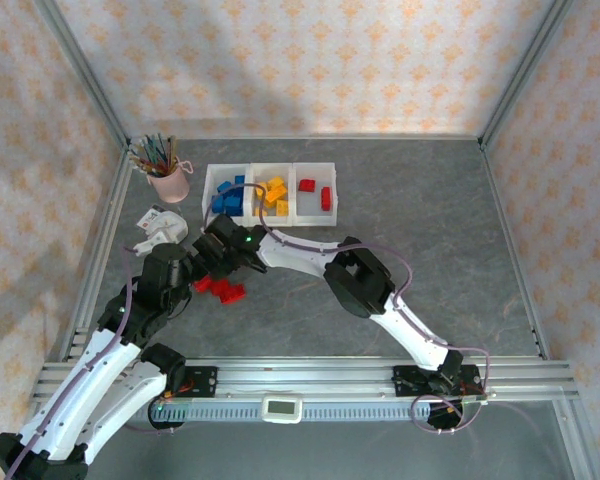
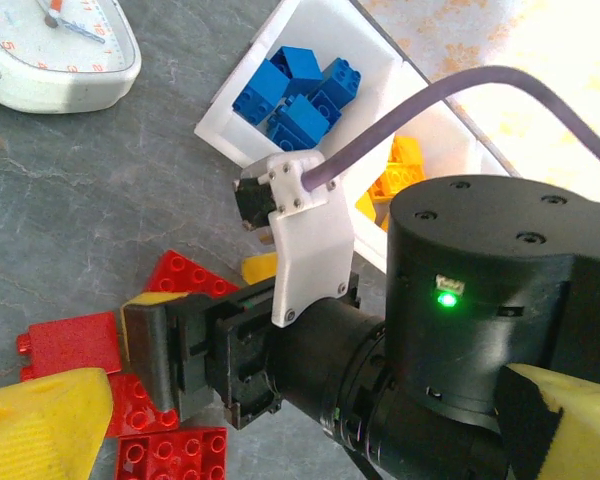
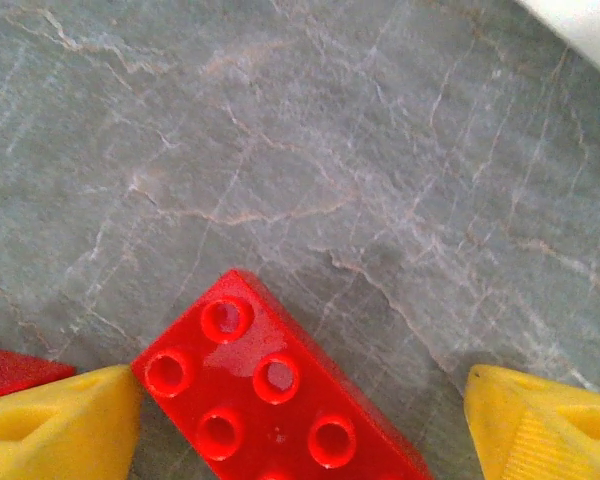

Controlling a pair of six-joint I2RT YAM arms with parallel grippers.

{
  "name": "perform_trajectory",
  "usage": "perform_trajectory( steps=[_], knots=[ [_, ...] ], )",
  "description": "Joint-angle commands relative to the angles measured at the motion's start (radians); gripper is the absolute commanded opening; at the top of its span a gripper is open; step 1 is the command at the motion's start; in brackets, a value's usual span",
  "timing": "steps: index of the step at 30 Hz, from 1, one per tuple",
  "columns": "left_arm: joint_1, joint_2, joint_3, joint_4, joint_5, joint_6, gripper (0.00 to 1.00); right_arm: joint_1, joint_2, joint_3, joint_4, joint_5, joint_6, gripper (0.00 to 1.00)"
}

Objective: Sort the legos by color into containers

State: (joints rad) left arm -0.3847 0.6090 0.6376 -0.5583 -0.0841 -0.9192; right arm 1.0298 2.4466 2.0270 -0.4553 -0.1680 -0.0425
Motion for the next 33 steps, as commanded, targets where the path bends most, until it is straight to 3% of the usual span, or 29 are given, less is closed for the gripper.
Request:
perform_trajectory(
  steps=[1, 12, 19, 33],
  knots=[
    [-0.002, 0.000, -0.013, -0.003, -0.017, -0.006, 0.99, 0.004, 0.042, 0.045, -0.038, 0.032, -0.020, 0.78],
    [0.000, 0.001, -0.017, 0.004, -0.013, -0.002, 0.99, 0.004, 0.025, 0.041, -0.066, 0.043, -0.023, 0.46],
    [0.000, 0.000, -0.001, -0.004, -0.010, 0.006, 0.99, 0.004, -0.066, -0.071, -0.029, 0.031, 0.004, 0.31],
    [0.000, 0.054, 0.036, 0.057, 0.114, 0.067, 0.99, -0.034, -0.484, -0.575, 0.125, 0.113, 0.198, 0.25]
  ],
)
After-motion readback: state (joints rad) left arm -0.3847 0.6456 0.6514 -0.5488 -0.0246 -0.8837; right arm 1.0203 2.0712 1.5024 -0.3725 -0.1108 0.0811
